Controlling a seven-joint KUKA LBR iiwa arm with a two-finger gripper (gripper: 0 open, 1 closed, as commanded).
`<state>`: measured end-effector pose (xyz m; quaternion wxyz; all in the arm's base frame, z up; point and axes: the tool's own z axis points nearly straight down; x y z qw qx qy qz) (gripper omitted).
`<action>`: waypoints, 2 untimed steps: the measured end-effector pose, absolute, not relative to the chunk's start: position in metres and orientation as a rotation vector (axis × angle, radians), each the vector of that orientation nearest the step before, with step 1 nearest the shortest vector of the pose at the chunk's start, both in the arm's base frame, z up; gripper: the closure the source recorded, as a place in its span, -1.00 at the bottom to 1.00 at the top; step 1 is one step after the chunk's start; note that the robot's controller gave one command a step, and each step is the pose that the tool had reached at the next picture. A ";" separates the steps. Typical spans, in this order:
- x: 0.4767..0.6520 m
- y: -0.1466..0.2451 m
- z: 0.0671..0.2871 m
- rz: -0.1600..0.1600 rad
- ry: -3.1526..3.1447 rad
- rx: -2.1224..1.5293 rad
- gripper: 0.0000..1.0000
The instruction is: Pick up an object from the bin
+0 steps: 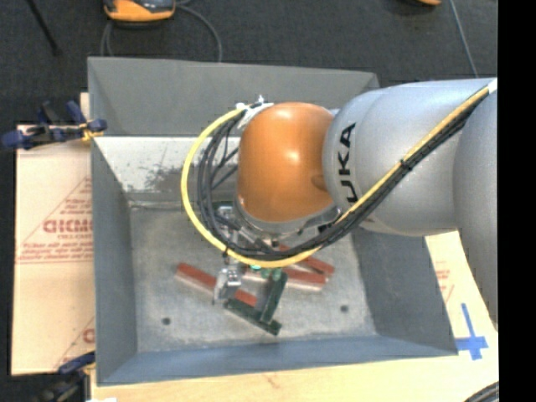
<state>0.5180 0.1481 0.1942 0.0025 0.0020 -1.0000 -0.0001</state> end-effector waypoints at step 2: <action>0.535 0.145 0.148 -0.004 -3.145 -0.148 -1.00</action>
Offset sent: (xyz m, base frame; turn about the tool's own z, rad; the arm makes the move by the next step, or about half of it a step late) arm 0.0357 -0.0061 -0.1242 0.2349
